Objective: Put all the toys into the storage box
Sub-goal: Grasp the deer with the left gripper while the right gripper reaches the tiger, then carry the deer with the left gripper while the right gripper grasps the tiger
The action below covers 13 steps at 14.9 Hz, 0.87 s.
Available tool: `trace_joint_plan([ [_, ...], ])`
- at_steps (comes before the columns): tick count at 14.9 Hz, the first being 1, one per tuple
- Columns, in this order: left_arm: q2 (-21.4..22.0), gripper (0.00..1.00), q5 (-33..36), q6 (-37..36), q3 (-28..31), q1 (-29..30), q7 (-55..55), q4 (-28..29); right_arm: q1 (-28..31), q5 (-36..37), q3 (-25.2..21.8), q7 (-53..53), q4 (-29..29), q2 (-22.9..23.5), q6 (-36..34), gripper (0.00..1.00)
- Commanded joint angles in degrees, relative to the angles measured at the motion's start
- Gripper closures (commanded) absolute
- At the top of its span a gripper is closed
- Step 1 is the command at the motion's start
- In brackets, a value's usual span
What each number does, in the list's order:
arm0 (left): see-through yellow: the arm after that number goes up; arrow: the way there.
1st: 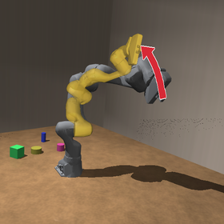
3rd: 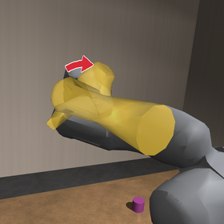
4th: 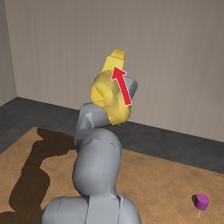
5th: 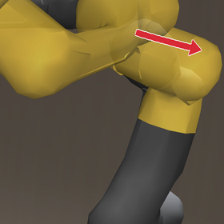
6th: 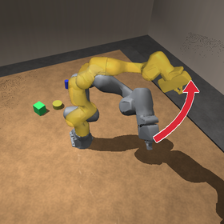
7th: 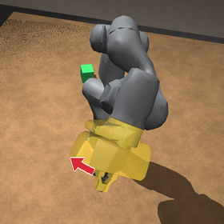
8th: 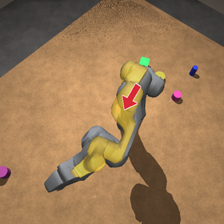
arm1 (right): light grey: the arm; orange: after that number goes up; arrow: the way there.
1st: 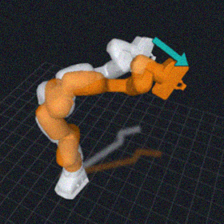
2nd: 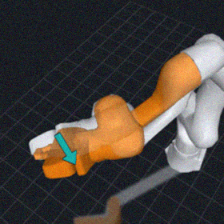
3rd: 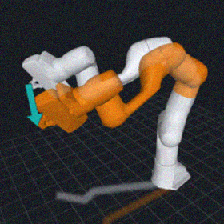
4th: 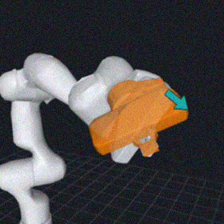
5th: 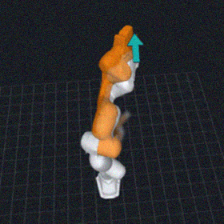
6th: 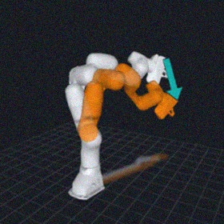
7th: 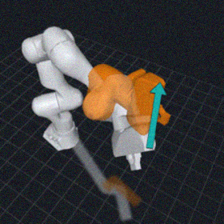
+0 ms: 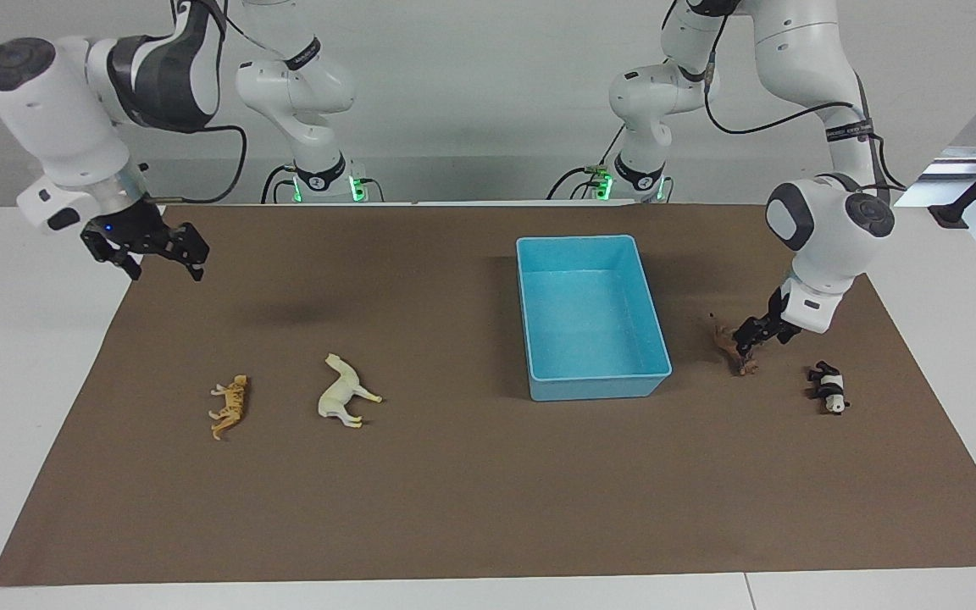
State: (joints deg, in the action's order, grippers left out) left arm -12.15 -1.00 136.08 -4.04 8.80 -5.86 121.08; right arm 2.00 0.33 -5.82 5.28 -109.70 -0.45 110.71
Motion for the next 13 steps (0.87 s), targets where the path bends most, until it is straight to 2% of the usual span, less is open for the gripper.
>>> trace_joint_plan([
  [1, -1.9, 0.0, 0.5, 2.7, 0.5, -1.9, -2.4, 0.1, 0.0, -1.9, 0.5, -0.5, -0.4, 5.4, 7.1, 0.0],
  [7, -1.9, 0.0, 0.8, 2.7, 0.4, -1.9, -2.4, 0.2, -1.2, -1.9, 0.5, -0.3, -0.5, 15.3, 20.9, 0.0],
  [9, -1.9, 0.0, 0.9, 2.6, 0.4, -1.9, -2.4, 0.3, -0.9, -1.8, 0.4, 4.5, -0.3, 18.1, 24.3, 0.0],
  [13, -1.7, 0.0, 0.9, 2.0, 0.4, -2.1, -2.3, 0.6, -0.5, -1.7, 0.5, 9.5, 0.8, 20.9, 25.8, 0.0],
])
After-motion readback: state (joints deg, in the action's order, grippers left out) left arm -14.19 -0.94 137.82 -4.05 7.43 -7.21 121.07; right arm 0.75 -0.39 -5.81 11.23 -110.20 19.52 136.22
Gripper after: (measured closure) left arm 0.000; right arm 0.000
